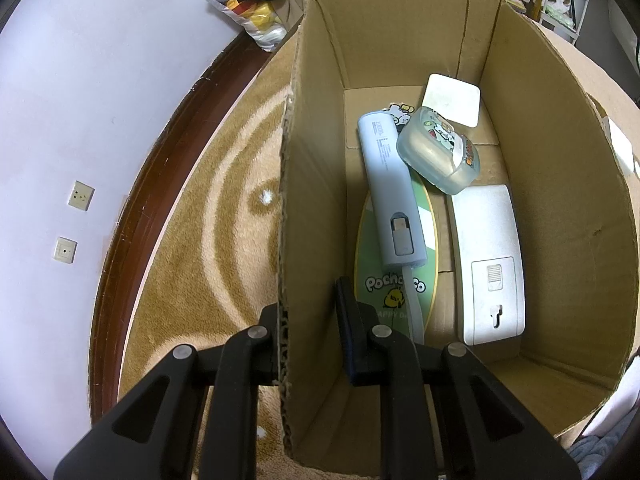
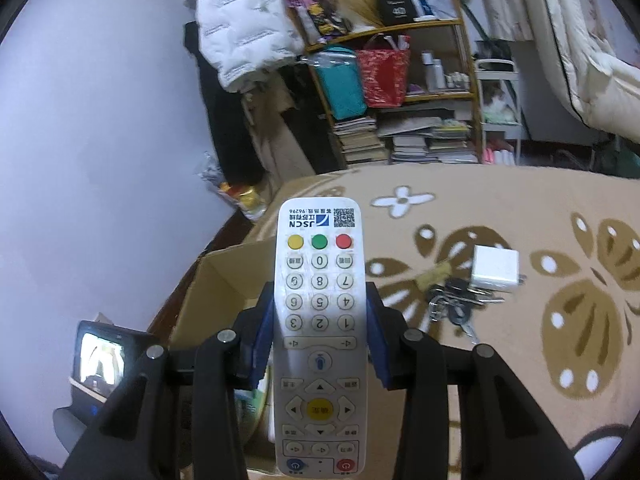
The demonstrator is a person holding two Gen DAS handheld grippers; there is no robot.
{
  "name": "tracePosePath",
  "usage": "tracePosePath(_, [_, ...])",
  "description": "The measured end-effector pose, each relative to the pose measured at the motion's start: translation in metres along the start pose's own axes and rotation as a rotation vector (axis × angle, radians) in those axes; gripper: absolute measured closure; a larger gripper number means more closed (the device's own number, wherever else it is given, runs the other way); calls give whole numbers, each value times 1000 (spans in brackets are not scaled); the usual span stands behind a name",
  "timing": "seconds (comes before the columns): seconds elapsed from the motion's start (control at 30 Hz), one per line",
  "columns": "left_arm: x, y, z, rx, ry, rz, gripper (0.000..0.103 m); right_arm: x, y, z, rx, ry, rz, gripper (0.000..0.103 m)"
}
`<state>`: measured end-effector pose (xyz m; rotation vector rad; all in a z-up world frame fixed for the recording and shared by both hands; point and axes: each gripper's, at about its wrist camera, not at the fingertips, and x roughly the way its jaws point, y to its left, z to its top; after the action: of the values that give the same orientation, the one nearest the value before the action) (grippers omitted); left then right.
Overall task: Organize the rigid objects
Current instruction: 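Lower the white TV remote into the box and open the right gripper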
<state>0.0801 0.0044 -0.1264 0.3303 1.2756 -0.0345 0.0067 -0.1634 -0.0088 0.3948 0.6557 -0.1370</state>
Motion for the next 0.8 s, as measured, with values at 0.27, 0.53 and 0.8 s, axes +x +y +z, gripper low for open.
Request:
tracePosePath(0.27, [-1,2,1,-2,2,-5,85,19,24,3,-35,20,61,60])
tracePosePath(0.53, [0,6,2,-8,4,-16,86,51,27,-4,-20,66,114,60])
tracePosePath(0.8, [0,9,2,-11,4,-22,86,65,29,-15,-17,96,152,60])
